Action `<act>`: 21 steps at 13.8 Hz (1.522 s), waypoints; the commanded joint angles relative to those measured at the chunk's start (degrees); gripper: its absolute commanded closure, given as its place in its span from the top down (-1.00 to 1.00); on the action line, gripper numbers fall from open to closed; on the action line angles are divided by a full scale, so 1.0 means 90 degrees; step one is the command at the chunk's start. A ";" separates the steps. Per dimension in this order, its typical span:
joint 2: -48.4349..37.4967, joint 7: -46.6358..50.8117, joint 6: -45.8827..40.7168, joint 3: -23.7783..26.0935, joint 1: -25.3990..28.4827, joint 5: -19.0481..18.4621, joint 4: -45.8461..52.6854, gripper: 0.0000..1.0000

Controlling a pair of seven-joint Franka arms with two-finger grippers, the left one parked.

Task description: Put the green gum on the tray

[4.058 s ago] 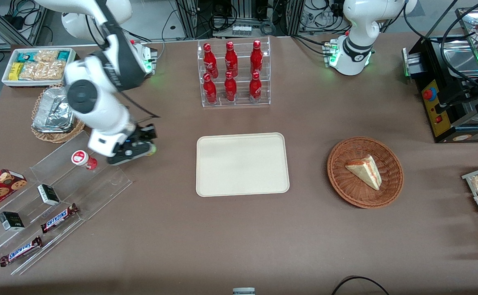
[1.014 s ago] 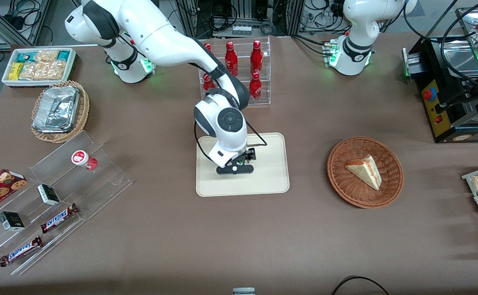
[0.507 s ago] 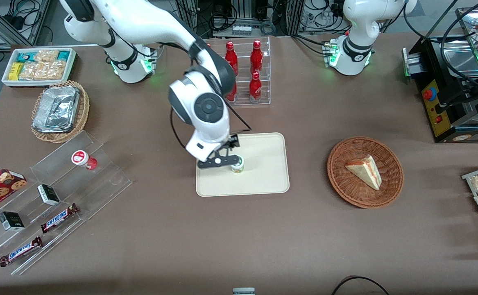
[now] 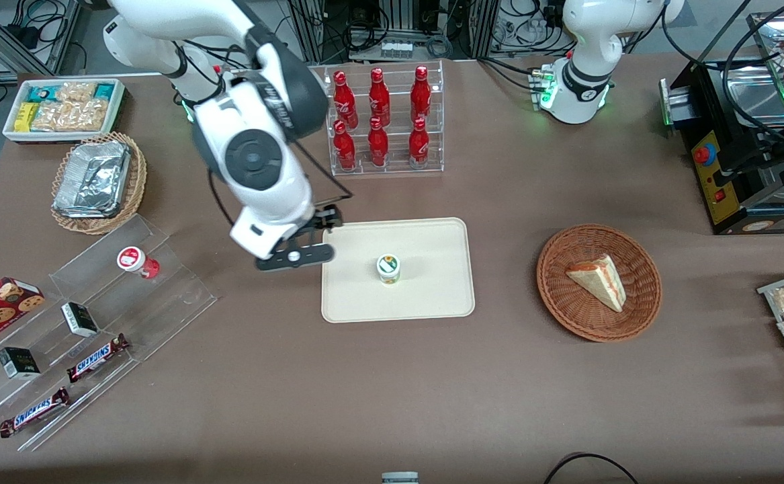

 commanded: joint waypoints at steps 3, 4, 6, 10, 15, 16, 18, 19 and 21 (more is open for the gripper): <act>-0.0517 -0.0081 -0.0161 0.0030 -0.0650 0.0135 -0.0265 1.00; -0.0644 -0.0110 -0.0161 0.0030 -0.0874 0.0125 -0.0372 1.00; -0.0859 -0.0217 -0.0161 0.0030 -0.1420 0.0144 -0.0616 1.00; -0.1260 -0.0412 0.0073 0.0021 -0.2417 -0.0022 -0.1075 1.00; -0.1806 -0.2131 -0.0004 0.0011 -0.3326 -0.0207 -0.1418 1.00; -0.1914 -0.2248 -0.0072 0.0021 -0.3473 -0.0295 -0.1447 1.00; -0.2032 -0.2734 -0.0296 0.0059 -0.3737 -0.0471 -0.1477 1.00; -0.2042 -0.2960 -0.0355 0.0060 -0.3825 -0.0481 -0.1467 1.00; -0.2168 -0.3011 -0.0511 0.0099 -0.4011 -0.0481 -0.1477 1.00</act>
